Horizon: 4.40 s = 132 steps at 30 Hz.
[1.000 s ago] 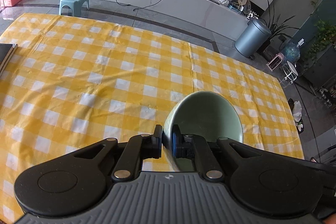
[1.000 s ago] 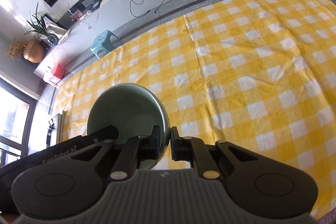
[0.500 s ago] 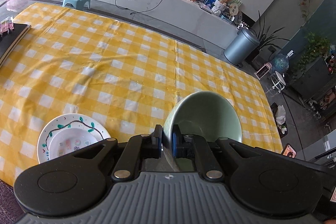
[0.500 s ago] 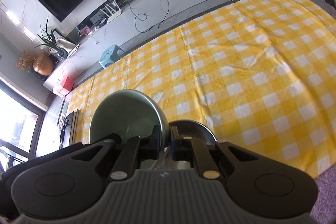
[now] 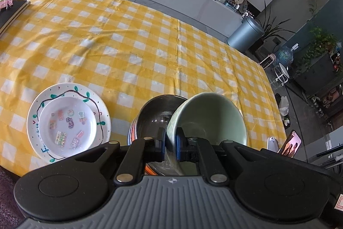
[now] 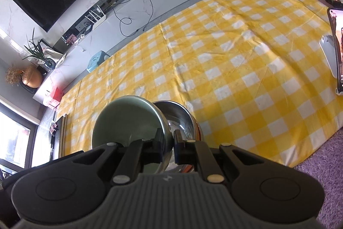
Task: Organize plates and bowls
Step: 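Carry the green bowl with both grippers and lower it into the orange bowl, then open both grippers and raise them off the green bowl, then lower both grippers onto the blue bowl stack rim and close them, then lift the nested bowl stack with both grippers and lower it onto the plates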
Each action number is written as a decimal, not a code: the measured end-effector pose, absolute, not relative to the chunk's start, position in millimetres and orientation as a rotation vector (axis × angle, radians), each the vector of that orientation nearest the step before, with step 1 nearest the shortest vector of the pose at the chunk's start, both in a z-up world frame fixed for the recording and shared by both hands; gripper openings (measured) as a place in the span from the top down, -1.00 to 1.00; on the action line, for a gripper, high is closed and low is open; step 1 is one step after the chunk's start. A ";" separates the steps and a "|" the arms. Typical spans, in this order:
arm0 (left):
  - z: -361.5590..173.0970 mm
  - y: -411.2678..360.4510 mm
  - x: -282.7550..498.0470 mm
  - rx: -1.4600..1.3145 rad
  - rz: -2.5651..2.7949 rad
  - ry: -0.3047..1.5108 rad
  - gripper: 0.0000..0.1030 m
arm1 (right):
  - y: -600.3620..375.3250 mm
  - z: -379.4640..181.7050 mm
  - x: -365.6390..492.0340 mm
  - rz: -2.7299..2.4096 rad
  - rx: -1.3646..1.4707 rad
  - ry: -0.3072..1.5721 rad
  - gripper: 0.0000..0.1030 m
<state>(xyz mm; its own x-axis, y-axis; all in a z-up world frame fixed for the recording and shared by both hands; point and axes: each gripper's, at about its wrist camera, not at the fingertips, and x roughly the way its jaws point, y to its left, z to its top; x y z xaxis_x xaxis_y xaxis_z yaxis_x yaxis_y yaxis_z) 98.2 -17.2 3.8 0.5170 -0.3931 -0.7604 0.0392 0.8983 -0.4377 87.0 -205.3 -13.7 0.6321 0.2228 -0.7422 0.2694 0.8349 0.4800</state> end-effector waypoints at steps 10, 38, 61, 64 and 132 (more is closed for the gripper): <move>-9.3 -19.2 105.6 -0.358 -0.248 1.041 0.80 | -203.3 -33.2 98.6 -0.033 0.601 0.947 0.89; -19.1 -37.9 133.9 -0.133 -0.277 1.138 0.73 | -196.7 -48.4 126.5 -0.023 0.447 1.025 0.83; 18.1 -17.4 111.7 -0.206 -0.356 0.930 -0.13 | -201.0 -12.3 99.1 -0.020 0.403 0.774 -0.15; 14.4 -10.5 108.9 -0.223 -0.341 0.907 -0.29 | -203.1 -13.2 96.1 -0.041 0.398 0.756 -0.37; -61.4 -22.7 142.6 -0.352 -0.300 1.147 0.04 | -251.7 -131.2 130.6 0.060 0.978 1.083 0.09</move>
<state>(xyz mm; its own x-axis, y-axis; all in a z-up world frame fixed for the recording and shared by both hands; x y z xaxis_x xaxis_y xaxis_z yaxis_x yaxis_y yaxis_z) 142.6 -22.7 -61.4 0.3827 -0.4066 -0.8296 0.0517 0.9059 -0.4202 130.6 -251.7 -131.2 0.5091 0.4830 -0.7124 0.4007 0.5996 0.6928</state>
